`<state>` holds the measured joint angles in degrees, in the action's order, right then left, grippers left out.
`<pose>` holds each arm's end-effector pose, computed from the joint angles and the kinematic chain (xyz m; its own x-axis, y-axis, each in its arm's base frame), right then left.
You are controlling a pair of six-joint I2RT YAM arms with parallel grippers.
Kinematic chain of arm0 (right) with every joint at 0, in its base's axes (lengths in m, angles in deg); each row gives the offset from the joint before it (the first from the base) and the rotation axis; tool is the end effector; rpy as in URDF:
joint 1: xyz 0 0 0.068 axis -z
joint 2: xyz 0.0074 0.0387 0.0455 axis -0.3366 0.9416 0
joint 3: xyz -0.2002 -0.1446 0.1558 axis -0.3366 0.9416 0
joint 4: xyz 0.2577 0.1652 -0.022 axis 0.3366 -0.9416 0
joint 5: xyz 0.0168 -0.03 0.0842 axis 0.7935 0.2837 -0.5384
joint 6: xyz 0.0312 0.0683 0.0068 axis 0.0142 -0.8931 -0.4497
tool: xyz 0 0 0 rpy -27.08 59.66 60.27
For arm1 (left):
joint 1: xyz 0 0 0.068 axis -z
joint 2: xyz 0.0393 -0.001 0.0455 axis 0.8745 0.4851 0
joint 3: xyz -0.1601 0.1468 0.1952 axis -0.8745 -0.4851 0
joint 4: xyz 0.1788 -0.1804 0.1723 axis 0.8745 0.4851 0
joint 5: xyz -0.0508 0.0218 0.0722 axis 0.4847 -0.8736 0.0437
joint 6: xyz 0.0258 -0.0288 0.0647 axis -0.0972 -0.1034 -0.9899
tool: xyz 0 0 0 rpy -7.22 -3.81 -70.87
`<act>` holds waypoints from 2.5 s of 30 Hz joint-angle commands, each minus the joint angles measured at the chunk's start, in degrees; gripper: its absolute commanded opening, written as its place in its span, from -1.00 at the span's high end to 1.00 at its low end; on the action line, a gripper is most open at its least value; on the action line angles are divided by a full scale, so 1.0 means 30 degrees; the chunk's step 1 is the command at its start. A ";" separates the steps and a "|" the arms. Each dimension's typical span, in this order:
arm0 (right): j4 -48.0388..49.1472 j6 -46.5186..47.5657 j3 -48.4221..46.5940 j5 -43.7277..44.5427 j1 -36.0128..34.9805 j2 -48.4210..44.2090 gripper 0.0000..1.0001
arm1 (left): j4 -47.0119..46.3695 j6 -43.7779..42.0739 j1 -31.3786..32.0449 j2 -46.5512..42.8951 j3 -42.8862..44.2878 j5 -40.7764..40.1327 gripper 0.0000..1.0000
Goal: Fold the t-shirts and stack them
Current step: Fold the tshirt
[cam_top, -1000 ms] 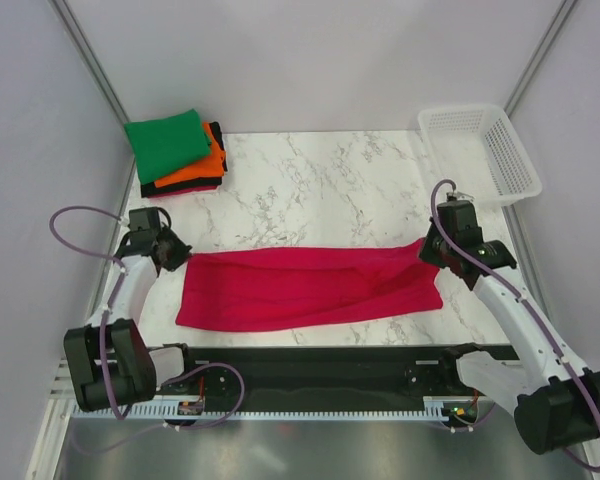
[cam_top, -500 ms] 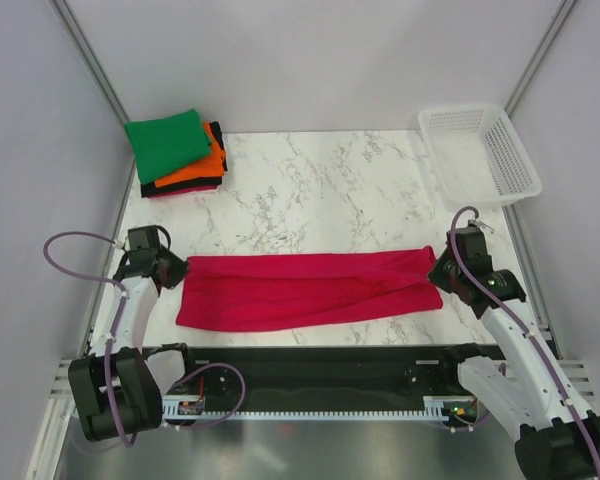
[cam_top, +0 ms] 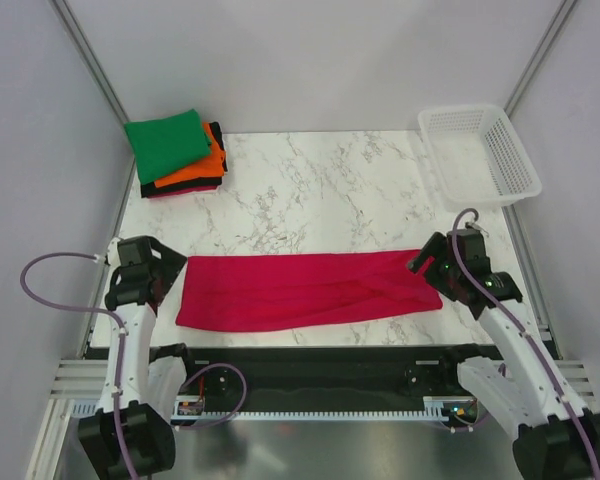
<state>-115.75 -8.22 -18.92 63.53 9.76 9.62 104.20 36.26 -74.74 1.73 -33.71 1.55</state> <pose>0.1983 0.0282 0.2296 -0.5911 0.6261 -0.5085 0.4636 0.7796 0.4210 0.2046 0.0573 0.2129 -0.2702 -0.8051 -0.5280 -0.7271 0.5301 -0.4362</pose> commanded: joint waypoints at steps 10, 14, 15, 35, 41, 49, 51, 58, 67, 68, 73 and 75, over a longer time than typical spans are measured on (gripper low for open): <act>0.5677 0.1702 -0.2564 -0.2748 -0.1559 1.1441 -0.73 | -0.2502 -0.0901 0.6987 0.6551 0.1336 0.0195 -0.73; 0.6001 0.2024 -0.3878 -0.2280 -0.1501 1.4312 -0.75 | -0.3528 -0.1255 0.7369 0.9278 0.1045 0.1280 -0.70; 0.6058 0.2111 -0.4203 -0.2163 -0.1530 1.5536 -0.76 | -0.3820 -0.1284 0.7457 0.9921 0.0957 0.1514 -0.69; 0.3029 0.4397 -3.6926 -0.4032 -0.2965 3.8131 -0.86 | -0.7151 0.7526 1.6433 0.6530 -0.4433 0.6964 -0.57; 0.8312 0.4805 -3.4379 -0.5585 -0.3258 3.7373 -0.96 | -0.8833 1.0025 2.0546 0.7377 -0.1980 0.8343 -0.59; 0.8520 0.7003 -3.3395 -0.6002 -0.3903 3.3836 -0.96 | -0.5121 0.6863 2.1608 0.8550 0.3883 0.6735 -0.61; 0.8229 0.7443 -3.2482 -0.4866 -0.3903 3.1996 -0.96 | -0.4441 0.6307 2.1579 0.8375 0.4178 0.5566 -0.61; 0.5240 0.7327 -2.7299 -0.2513 -0.4165 2.7915 -0.96 | -0.2739 0.4957 2.0701 0.7964 0.3828 0.3186 -0.64; 0.4038 0.7092 -2.3046 -0.2193 -0.5485 2.7295 -0.96 | -0.2651 0.4340 2.0231 0.7760 0.2306 0.2776 -0.62; 0.4009 0.7150 -2.2870 -0.2046 -0.5485 2.7383 -0.96 | -0.2680 0.4399 2.0231 0.7701 0.2072 0.2805 -0.62; 0.3833 0.7707 -2.2546 -0.1051 -0.5456 2.7764 -0.96 | -0.3908 0.4955 2.0231 0.7145 0.0080 0.2659 -0.62; 0.3541 0.8116 -2.2546 -0.0175 -0.5397 2.7853 -0.96 | -0.4319 0.5218 2.0231 0.7232 -0.0563 0.2775 -0.61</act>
<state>-104.97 13.87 -85.98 57.87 -7.29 93.98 94.54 51.73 -13.98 24.61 -33.23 11.17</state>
